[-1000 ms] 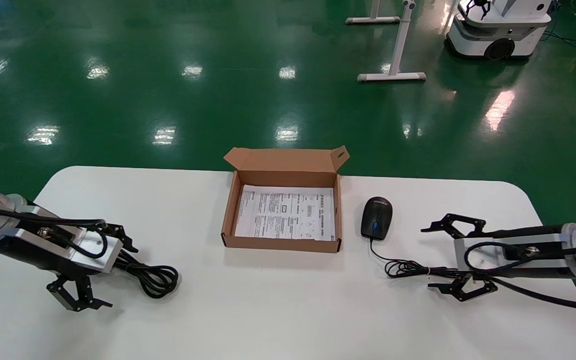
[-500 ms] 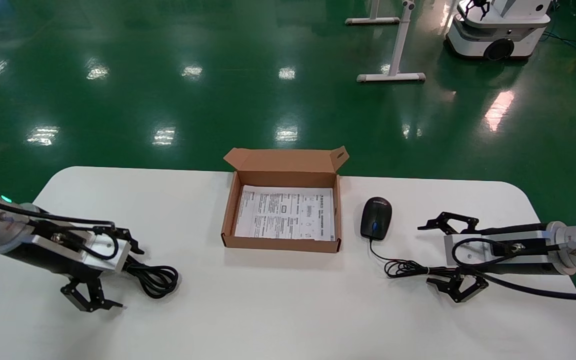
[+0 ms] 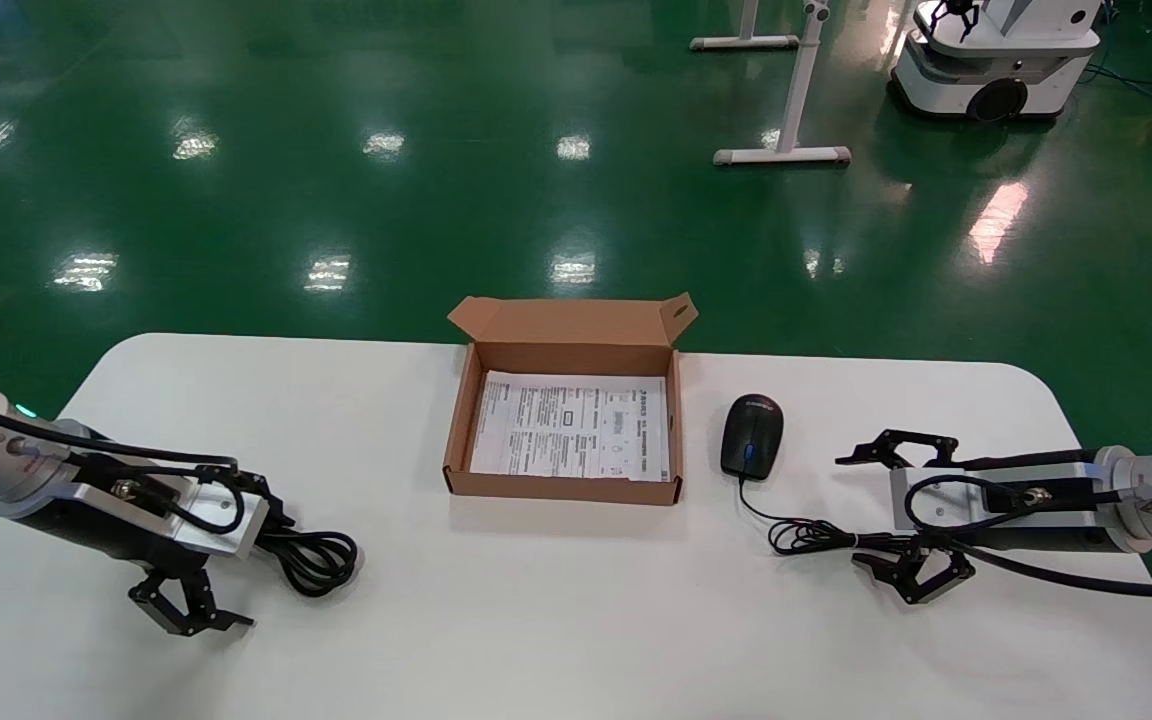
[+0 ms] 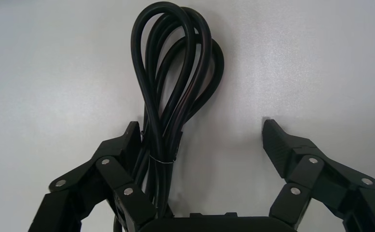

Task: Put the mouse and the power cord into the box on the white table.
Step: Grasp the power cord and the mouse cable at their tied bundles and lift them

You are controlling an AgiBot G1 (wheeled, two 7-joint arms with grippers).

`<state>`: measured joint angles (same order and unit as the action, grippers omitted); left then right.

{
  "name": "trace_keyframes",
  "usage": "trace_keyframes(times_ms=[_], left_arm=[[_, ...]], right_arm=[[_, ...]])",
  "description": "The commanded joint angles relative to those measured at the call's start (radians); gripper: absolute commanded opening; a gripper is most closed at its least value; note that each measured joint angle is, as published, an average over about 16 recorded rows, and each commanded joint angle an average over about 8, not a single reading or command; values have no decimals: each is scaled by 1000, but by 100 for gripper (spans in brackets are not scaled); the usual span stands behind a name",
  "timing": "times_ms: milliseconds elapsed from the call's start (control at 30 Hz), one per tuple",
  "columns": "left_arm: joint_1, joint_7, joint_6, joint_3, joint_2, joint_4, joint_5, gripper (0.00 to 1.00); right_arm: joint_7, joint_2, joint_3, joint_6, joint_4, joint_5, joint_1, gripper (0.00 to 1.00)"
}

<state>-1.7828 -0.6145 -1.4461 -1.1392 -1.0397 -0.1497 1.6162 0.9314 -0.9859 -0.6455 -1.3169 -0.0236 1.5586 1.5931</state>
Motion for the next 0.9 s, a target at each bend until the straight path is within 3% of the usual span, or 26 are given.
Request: trace_keyframes(times_ms=[33, 900], left_arm=[[-1, 1, -1, 1, 2, -3, 0, 0], [-6, 6, -4, 3, 7, -14, -4, 0]], right_arm=[[1, 1, 0, 0, -2, 0, 0, 0], [4, 2, -2, -1, -9, 5, -3, 0]])
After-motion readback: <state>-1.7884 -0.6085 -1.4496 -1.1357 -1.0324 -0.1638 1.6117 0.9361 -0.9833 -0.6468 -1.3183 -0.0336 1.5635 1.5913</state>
